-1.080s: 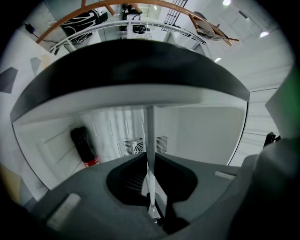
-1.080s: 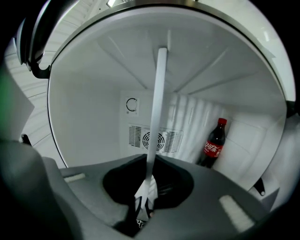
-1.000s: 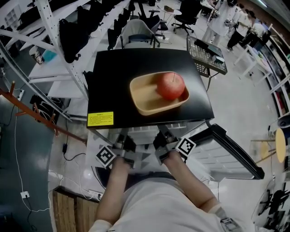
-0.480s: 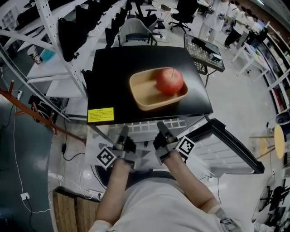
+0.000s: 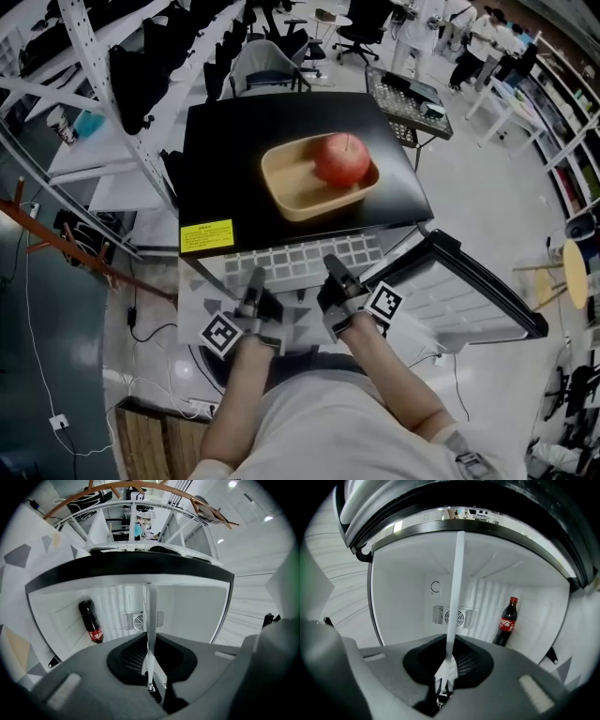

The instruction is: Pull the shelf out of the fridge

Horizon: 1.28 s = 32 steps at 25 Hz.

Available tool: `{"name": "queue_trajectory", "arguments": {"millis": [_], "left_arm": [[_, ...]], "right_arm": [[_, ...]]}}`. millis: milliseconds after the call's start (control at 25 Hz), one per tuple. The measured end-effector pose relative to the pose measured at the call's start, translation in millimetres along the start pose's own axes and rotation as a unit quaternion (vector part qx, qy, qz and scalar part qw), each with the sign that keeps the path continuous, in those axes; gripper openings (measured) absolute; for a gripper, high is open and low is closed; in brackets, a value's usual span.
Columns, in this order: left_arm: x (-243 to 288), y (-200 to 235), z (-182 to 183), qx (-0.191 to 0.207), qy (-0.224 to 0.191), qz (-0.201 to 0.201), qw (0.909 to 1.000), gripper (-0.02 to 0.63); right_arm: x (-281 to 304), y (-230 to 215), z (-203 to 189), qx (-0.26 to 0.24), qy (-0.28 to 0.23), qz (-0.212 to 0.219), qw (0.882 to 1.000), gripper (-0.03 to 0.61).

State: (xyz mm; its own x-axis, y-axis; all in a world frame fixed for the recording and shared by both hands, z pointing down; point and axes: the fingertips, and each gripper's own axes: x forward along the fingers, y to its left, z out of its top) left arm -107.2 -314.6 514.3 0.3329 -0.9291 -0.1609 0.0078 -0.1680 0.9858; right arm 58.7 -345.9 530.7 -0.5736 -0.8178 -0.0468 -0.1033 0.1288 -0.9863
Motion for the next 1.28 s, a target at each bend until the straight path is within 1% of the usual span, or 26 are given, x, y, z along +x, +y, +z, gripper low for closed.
{"name": "queue_trajectory", "arguments": {"millis": [600, 920, 1280], "left_arm": [[-16.9, 0.7, -10.0, -0.006, 0.045, 0.001, 0.9990, 0.035], [-28.4, -1.1, -19.3, -0.015, 0.034, -0.002, 0.9993, 0.034], [-52.3, -1.6, -32.5, -0.009, 0.021, -0.004, 0.9997, 0.032]], "right_arm": [[-18.6, 0.3, -7.1, 0.016, -0.042, 0.010, 0.999, 0.031], [-32.7, 1.2, -11.5, 0.017, -0.037, 0.008, 0.999, 0.029], [-57.2, 0.4, -23.3, 0.027, -0.026, 0.010, 0.999, 0.028]]}}
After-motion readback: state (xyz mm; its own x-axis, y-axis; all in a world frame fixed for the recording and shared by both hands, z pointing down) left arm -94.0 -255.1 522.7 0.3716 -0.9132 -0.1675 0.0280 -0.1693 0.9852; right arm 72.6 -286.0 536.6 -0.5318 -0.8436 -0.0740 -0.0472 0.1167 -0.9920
